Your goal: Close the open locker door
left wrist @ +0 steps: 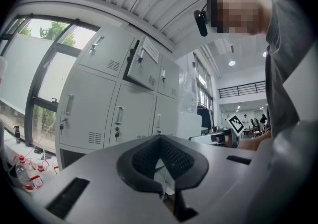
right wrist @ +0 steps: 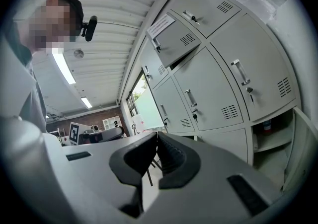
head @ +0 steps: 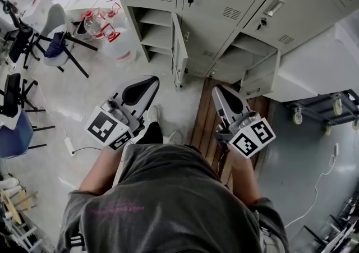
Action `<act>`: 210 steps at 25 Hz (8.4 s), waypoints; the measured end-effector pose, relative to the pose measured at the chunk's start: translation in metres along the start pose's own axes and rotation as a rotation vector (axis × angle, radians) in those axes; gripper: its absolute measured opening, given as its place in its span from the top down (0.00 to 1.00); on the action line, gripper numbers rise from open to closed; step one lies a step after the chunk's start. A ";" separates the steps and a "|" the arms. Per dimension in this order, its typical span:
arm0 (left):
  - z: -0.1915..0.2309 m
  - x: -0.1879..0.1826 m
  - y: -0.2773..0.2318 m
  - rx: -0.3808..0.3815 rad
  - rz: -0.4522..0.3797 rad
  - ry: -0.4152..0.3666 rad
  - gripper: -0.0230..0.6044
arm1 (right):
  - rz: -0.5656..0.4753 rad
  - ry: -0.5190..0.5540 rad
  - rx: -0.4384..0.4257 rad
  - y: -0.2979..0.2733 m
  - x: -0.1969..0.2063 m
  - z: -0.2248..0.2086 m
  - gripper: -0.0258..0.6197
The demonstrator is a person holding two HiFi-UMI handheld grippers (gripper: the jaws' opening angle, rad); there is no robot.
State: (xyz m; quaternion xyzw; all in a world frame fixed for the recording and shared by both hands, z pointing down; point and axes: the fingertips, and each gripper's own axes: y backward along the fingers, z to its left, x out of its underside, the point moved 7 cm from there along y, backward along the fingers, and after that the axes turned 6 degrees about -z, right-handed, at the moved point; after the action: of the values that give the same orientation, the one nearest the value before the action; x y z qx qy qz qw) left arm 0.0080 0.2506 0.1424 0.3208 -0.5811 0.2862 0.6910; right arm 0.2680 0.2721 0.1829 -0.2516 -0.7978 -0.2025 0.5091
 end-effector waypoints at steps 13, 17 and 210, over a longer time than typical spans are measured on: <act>0.060 0.014 -0.021 0.007 0.012 0.050 0.95 | 0.036 -0.009 0.034 -0.051 0.008 -0.022 0.93; 0.085 0.017 -0.028 0.019 0.018 0.063 0.95 | 0.044 -0.010 0.050 -0.074 0.011 -0.027 0.93; 0.471 0.156 0.074 -0.277 0.170 0.378 0.95 | 0.486 -0.103 0.053 -0.546 0.225 -0.094 0.90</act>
State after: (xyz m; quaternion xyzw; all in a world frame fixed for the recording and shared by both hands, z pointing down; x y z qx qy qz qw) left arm -0.3157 -0.0648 0.3601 0.1139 -0.5000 0.3159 0.7983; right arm -0.0769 -0.1708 0.3891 -0.4327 -0.7437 -0.0401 0.5080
